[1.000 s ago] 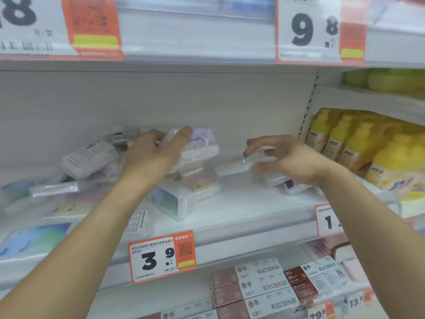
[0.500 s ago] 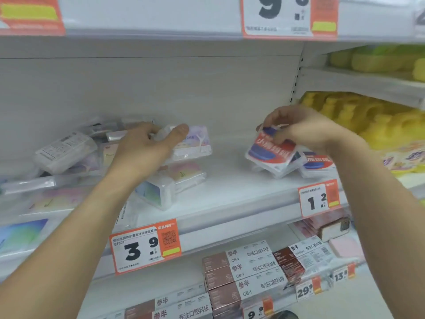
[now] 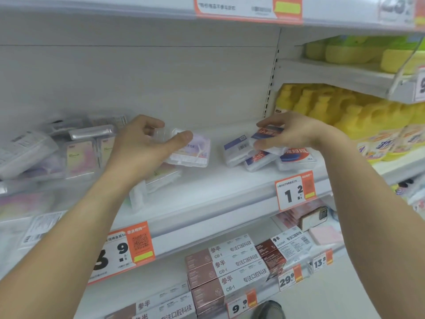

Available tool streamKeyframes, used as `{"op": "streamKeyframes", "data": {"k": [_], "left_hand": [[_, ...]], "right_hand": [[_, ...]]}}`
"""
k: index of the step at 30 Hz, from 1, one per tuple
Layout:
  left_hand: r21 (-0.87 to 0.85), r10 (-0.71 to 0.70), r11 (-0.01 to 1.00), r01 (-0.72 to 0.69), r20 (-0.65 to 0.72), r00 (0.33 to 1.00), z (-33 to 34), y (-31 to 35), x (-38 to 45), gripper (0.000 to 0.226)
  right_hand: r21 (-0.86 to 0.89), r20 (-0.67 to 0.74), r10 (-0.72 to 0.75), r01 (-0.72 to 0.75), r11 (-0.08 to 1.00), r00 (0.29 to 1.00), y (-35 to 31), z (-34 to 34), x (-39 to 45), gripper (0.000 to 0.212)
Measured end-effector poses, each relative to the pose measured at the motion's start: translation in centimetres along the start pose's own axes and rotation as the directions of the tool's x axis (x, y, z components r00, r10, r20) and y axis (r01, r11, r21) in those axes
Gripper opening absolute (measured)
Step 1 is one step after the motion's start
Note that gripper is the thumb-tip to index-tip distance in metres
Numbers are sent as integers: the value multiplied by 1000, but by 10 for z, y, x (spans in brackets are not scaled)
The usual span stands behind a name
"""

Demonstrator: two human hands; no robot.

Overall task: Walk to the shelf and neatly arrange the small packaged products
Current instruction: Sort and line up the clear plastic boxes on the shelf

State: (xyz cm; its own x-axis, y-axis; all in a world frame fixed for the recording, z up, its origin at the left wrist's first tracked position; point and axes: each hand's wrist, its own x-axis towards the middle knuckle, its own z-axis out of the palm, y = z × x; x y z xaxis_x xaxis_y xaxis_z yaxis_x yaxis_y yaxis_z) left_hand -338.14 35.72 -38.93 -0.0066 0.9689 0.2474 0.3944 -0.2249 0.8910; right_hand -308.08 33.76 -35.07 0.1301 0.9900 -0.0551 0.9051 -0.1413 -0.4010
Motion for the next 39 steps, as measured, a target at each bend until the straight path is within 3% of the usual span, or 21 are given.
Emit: {"op": "streamKeyframes", "data": {"k": [4, 6, 8, 10, 12, 13, 15, 16, 18, 21, 23, 26, 29, 32, 34, 37, 39], "left_hand": [[-44, -44, 998, 43, -9, 999, -3, -1, -1, 68], [-89, -108, 990, 110, 24, 994, -6, 0, -2, 72], [-170, -196, 962, 213, 112, 974, -9, 1, -3, 72], [-224, -231, 935, 276, 206, 951, -12, 5, -4, 58], [-260, -234, 918, 299, 254, 938, -16, 10, -7, 47], [-283, -233, 909, 306, 262, 936, -20, 12, -8, 46], [-327, -218, 895, 302, 270, 938, -27, 16, -9, 46], [-342, -193, 896, 284, 277, 941, -31, 18, -10, 46], [-351, -108, 914, 204, 275, 955, -39, 21, -14, 46], [-208, 16, 977, 38, 254, 967, -60, 16, -19, 45], [-18, -2, 1000, 8, 296, 955, -84, 13, -26, 51], [254, -56, 967, 0, 213, 976, -128, 2, -35, 60], [589, 32, 808, -23, -5, 999, -181, -20, -49, 32], [819, 18, 555, 147, -189, 982, -235, -51, -70, 56], [862, -45, 427, 273, -282, 958, -269, -70, -88, 78], [843, -217, 378, 384, -323, 921, -308, -90, -117, 87], [842, -273, 398, 363, -269, 923, -323, -106, -131, 80]], "right_hand": [[140, -241, -10, 45, 989, 970, 12, 0, 8, 64], [75, -175, 37, -24, 997, 984, 14, 0, 10, 62], [-112, -68, 96, -104, 988, 993, 17, 2, 14, 64], [-146, -157, 75, -98, 984, 985, 7, 2, 16, 61], [-55, -379, -92, 77, 995, 921, -16, 2, 11, 46], [27, -419, -190, 221, 975, 888, -31, 3, 6, 39], [355, -257, -340, 416, 837, 904, -68, 8, -12, 38], [498, -114, -400, 401, 769, 909, -84, 14, -21, 44], [593, 41, -491, 374, 713, 870, -108, 28, -29, 59], [619, 54, -552, 406, 672, 832, -131, 42, -29, 48], [626, 55, -555, 404, 667, 830, -145, 47, -29, 42], [652, -30, -472, 375, 658, 881, -179, 57, -30, 73], [774, -66, -364, 278, 569, 929, -221, 74, -34, 58], [876, -37, -302, 177, 450, 953, -265, 97, -45, 46], [930, 29, -334, 98, 355, 942, -294, 117, -56, 37], [965, 134, -494, 0, 262, 859, -333, 149, -72, 14], [979, 161, -541, -64, 194, 826, -356, 165, -81, 19]]}}
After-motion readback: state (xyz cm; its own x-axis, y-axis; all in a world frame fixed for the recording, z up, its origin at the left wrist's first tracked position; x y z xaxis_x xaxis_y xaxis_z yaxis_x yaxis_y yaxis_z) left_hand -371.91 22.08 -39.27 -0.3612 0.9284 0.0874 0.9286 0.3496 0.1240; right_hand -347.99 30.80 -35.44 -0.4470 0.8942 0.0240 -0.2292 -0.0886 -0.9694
